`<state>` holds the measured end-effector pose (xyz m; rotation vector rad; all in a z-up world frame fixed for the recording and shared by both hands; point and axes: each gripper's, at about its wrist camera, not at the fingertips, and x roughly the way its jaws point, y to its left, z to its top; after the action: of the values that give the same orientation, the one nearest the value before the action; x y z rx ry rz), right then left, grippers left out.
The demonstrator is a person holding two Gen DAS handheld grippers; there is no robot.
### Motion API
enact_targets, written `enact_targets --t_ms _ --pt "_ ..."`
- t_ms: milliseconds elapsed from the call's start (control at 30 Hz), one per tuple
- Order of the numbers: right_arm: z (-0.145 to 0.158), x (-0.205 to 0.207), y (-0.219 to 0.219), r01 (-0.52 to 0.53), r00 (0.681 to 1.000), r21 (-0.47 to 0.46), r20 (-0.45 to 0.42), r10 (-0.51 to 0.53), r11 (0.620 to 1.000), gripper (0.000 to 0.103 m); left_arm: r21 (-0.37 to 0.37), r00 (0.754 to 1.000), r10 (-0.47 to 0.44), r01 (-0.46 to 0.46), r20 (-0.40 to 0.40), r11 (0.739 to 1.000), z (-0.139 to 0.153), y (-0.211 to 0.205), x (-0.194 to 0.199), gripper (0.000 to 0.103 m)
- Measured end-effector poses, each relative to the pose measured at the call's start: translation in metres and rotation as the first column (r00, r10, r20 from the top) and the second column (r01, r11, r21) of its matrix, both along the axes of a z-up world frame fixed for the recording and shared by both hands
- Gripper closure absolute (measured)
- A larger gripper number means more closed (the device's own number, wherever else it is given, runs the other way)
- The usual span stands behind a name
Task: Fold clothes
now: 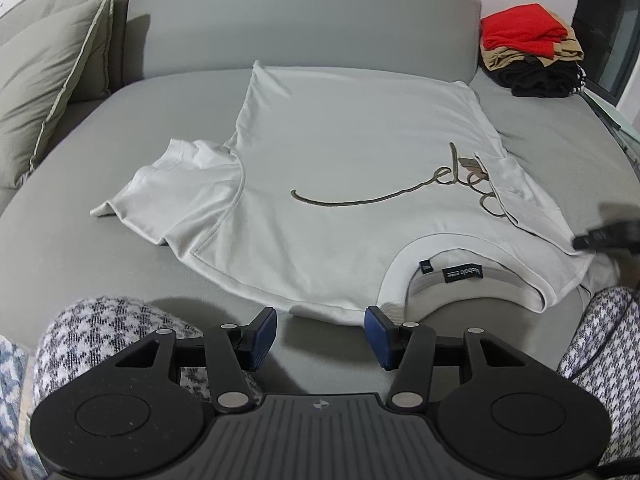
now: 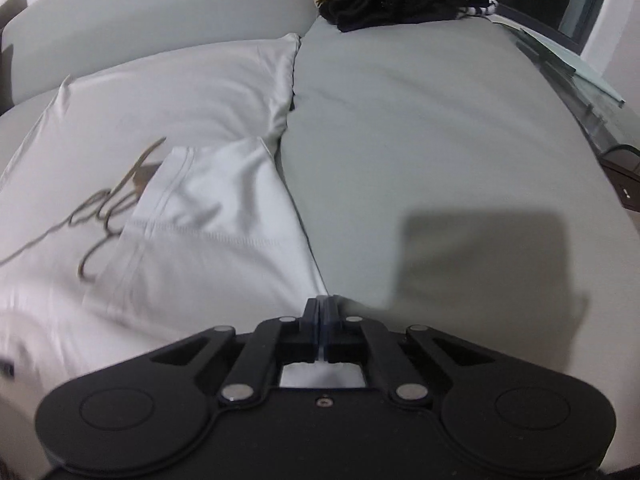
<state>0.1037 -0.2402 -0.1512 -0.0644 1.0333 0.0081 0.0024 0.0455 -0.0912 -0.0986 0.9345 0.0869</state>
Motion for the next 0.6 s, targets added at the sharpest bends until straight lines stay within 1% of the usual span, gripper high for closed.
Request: enact_targets --t_ms 33,67,100,167,200,267,333,367,433,467,533,600 --pt "0.006 -0.002 0.0 0.002 1.0 0.011 -0.005 -0.002 1.0 0.102 -0.008 1.0 0.002 -0.002 -0.002 1.0 -0.001 0.001 0.001 0.053" --pt "0.013 -0.006 -0.001 0.01 1.0 0.029 -0.003 -0.01 1.0 0.095 -0.008 1.0 0.003 -0.003 0.001 1.0 -0.001 0.001 0.002 0.053" --pt "0.02 -0.009 -0.001 0.02 1.0 0.062 0.014 -0.021 0.998 0.087 -0.006 1.0 0.003 -0.003 0.006 1.0 0.0 0.001 0.003 0.053" --pt "0.031 -0.008 0.003 0.009 0.998 0.16 0.054 -0.018 0.987 0.081 0.008 1.0 0.003 -0.004 0.02 1.0 0.003 0.0 0.006 0.053" --pt "0.034 -0.007 0.005 -0.001 0.998 0.213 0.066 -0.014 0.977 0.081 0.019 0.999 0.002 -0.003 0.034 1.0 0.005 0.0 0.009 0.053" --pt "0.035 -0.001 0.014 -0.014 0.998 0.301 0.064 -0.006 0.954 0.081 0.053 0.998 -0.003 0.0 0.066 0.999 0.006 0.0 0.019 0.053" --pt "0.029 0.007 0.026 -0.022 0.999 0.35 0.052 0.004 0.937 0.081 0.075 0.998 -0.006 0.001 0.067 0.997 -0.001 0.001 0.031 0.058" --pt "0.024 0.007 0.032 -0.022 0.999 0.352 0.038 0.009 0.936 0.08 0.072 0.999 -0.01 0.006 0.052 0.997 -0.007 0.002 0.037 0.059" --pt "0.014 0.006 0.044 -0.02 1.0 0.347 -0.002 0.022 0.938 0.078 0.06 0.999 -0.022 0.024 -0.031 0.998 -0.022 0.001 0.043 0.058" --pt "0.01 0.0 0.048 -0.023 0.999 0.322 -0.029 0.034 0.946 0.075 0.069 0.998 -0.038 0.041 -0.042 0.997 -0.024 -0.002 0.04 0.058" --pt "0.01 -0.018 0.054 -0.057 0.998 0.27 -0.018 0.064 0.961 0.072 0.085 0.996 -0.082 0.086 -0.044 0.993 -0.021 -0.008 0.03 0.06" --pt "0.016 -0.034 0.057 -0.095 0.994 0.228 -0.038 0.106 0.969 0.066 0.071 0.994 -0.1 0.103 -0.053 0.992 -0.015 -0.007 0.021 0.063"
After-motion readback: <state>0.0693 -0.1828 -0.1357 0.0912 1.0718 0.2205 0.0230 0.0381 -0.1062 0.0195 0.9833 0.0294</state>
